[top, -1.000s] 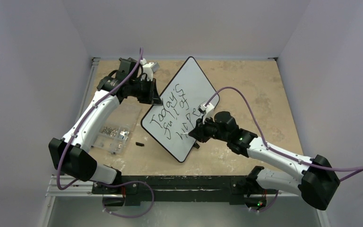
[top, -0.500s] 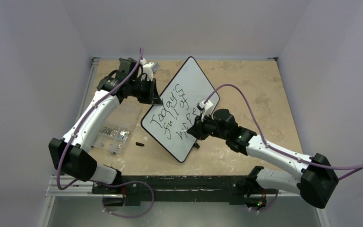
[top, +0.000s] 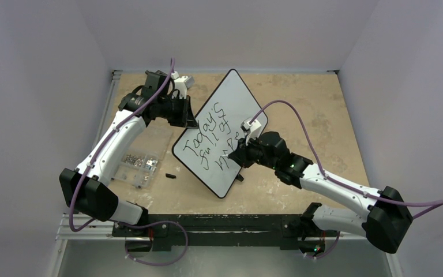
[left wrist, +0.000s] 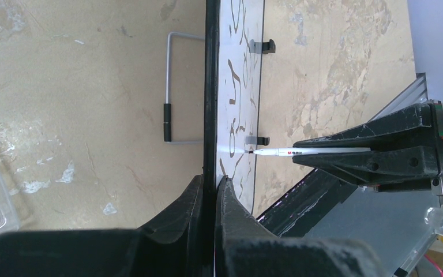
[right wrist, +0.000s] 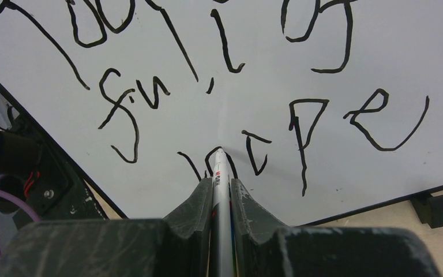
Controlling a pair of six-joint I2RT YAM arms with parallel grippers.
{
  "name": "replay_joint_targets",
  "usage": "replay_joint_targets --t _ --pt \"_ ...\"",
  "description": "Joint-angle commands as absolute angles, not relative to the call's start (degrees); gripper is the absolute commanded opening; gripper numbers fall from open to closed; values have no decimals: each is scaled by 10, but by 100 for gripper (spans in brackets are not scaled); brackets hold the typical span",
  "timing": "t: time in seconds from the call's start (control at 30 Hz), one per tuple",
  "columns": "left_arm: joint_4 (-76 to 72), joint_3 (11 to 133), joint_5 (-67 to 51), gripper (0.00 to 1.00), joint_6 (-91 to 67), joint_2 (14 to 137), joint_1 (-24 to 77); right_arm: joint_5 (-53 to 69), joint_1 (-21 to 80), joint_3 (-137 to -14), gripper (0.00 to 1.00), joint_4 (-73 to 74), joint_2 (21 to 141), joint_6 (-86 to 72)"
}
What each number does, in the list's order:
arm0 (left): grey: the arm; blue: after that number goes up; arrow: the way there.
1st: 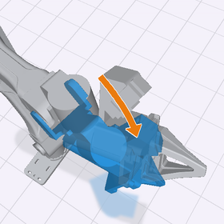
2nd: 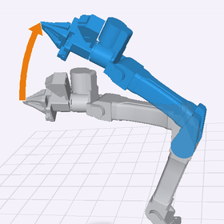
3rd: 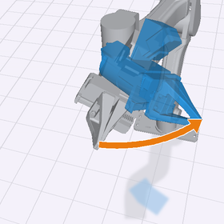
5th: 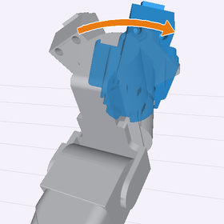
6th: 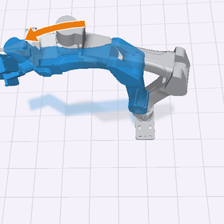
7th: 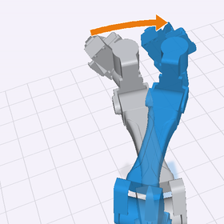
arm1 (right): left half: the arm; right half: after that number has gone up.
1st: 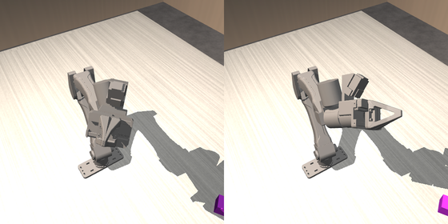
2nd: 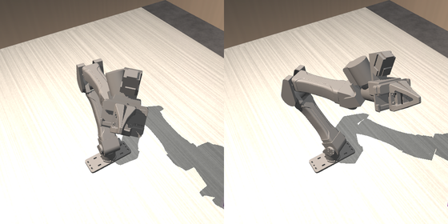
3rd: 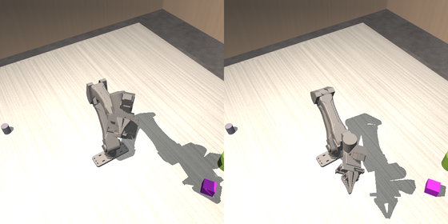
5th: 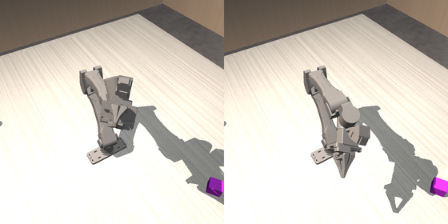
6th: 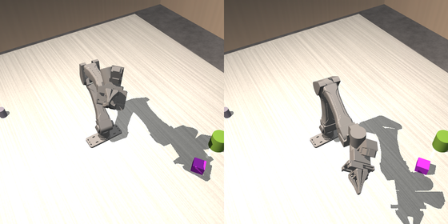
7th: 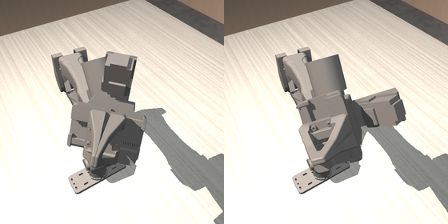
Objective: Write a sentence on the whiteboard
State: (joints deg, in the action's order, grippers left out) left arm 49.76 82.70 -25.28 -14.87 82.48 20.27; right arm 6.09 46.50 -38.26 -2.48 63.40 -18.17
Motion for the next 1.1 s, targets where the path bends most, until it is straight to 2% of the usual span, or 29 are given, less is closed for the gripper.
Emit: replay_joint_targets --t 0.0,1.07 --pt "497 828 -170 0 -120 811 201 27 466 -402 0 -34 640 -182" --pt "497 829 -169 0 -120 810 201 75 467 -370 0 -21 596 -175"
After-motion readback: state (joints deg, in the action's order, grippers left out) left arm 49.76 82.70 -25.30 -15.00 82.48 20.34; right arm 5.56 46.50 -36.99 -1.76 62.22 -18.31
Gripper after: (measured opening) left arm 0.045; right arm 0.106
